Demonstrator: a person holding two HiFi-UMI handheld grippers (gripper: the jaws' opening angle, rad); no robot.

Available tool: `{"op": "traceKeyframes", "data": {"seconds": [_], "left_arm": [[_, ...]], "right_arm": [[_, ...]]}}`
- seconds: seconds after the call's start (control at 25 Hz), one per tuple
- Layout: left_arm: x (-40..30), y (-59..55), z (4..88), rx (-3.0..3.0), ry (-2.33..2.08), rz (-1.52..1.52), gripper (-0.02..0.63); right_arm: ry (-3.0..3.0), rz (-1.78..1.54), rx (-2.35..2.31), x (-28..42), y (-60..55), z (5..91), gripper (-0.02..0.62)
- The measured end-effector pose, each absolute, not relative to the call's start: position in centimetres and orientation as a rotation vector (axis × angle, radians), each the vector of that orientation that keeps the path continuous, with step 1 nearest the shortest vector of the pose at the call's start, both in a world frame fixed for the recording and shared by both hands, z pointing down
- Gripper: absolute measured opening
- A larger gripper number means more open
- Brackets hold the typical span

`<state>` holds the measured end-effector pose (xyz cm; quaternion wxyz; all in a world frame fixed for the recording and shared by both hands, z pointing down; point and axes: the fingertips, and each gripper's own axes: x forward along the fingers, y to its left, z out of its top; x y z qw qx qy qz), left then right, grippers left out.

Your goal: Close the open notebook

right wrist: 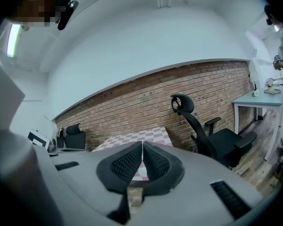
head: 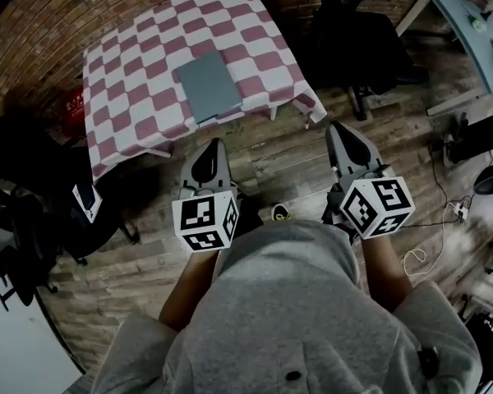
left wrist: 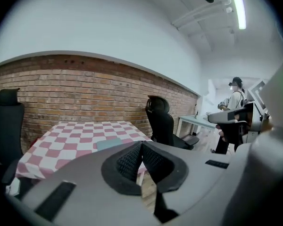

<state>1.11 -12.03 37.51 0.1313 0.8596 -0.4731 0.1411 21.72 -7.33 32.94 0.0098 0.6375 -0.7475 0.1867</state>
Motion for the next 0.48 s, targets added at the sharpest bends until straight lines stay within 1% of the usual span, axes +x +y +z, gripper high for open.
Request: {"op": "traceKeyframes", "data": {"seconds": [0.48], "left_arm": [[1.0, -4.3, 35.0, 2.458, -1.499, 0.356, 0.011]], "right_arm": [[-2.436, 0.527, 1.874, 22.2, -2.9, 32.3, 0.027]]}}
